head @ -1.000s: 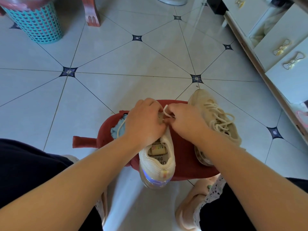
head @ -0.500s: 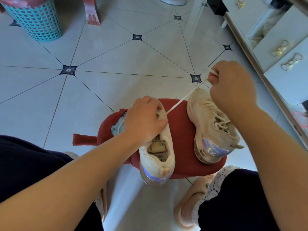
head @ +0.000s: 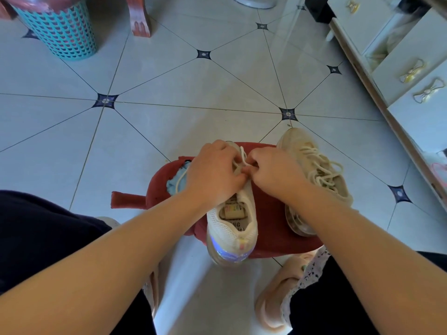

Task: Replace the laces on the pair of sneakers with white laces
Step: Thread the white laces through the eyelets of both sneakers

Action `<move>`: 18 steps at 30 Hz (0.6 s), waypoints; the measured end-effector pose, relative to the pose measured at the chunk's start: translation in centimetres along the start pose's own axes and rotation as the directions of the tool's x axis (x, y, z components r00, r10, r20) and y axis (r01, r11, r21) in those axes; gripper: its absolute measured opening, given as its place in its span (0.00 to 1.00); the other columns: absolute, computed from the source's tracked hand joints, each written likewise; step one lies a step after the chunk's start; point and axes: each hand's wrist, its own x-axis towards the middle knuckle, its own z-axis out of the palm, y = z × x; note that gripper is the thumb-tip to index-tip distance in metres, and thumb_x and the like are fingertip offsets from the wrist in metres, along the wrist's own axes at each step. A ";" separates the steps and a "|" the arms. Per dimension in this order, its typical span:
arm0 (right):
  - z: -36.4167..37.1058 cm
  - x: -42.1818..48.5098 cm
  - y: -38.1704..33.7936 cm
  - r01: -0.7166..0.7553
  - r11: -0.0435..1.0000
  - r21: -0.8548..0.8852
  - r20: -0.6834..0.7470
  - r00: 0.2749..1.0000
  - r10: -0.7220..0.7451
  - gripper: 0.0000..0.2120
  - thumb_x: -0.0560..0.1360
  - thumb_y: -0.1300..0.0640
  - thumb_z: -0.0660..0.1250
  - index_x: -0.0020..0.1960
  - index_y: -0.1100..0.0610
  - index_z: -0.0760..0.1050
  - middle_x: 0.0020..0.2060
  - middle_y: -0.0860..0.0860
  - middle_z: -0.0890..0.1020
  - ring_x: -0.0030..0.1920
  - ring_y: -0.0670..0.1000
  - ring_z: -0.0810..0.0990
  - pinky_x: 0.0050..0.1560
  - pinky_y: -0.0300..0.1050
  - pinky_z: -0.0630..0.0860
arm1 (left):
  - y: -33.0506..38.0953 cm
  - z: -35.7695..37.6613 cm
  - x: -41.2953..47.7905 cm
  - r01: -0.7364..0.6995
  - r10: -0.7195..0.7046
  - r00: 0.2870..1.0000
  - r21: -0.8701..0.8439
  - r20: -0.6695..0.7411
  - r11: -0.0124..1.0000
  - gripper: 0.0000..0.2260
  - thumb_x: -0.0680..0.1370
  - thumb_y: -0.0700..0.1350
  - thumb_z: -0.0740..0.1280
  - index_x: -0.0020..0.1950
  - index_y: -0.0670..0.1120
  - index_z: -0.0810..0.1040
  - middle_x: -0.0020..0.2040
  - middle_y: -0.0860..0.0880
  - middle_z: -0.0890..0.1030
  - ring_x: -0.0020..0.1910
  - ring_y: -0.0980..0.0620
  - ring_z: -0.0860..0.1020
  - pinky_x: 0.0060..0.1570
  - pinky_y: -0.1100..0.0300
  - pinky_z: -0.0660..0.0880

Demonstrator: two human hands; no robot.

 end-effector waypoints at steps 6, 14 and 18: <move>-4.8 0.5 2.6 -0.181 0.979 -0.089 -0.319 0.937 0.144 0.08 0.77 0.56 0.60 0.50 0.58 0.76 0.48 0.57 0.77 0.45 0.58 0.75 0.41 0.46 0.66 | 0.1 0.0 0.3 0.024 -0.024 1.000 0.025 -0.017 0.999 0.13 0.72 0.52 0.66 0.55 0.52 0.77 0.57 0.52 0.74 0.56 0.51 0.70 0.46 0.60 0.66; -4.8 0.0 2.0 -0.126 0.989 -0.084 -0.107 0.987 0.116 0.10 0.76 0.51 0.63 0.52 0.56 0.76 0.47 0.54 0.78 0.49 0.55 0.76 0.48 0.49 0.73 | -0.4 -0.9 0.1 0.098 -0.104 0.994 -0.146 -0.040 0.984 0.15 0.71 0.54 0.69 0.56 0.51 0.76 0.58 0.52 0.74 0.58 0.52 0.71 0.53 0.60 0.66; -4.9 0.1 2.1 -0.048 0.990 -0.129 -0.068 0.997 0.039 0.09 0.75 0.53 0.64 0.50 0.57 0.76 0.43 0.51 0.76 0.45 0.51 0.73 0.46 0.48 0.72 | -1.9 -3.9 0.7 0.225 -0.254 0.965 -0.296 -0.063 0.928 0.13 0.70 0.43 0.69 0.54 0.53 0.76 0.54 0.53 0.76 0.46 0.57 0.72 0.46 0.63 0.67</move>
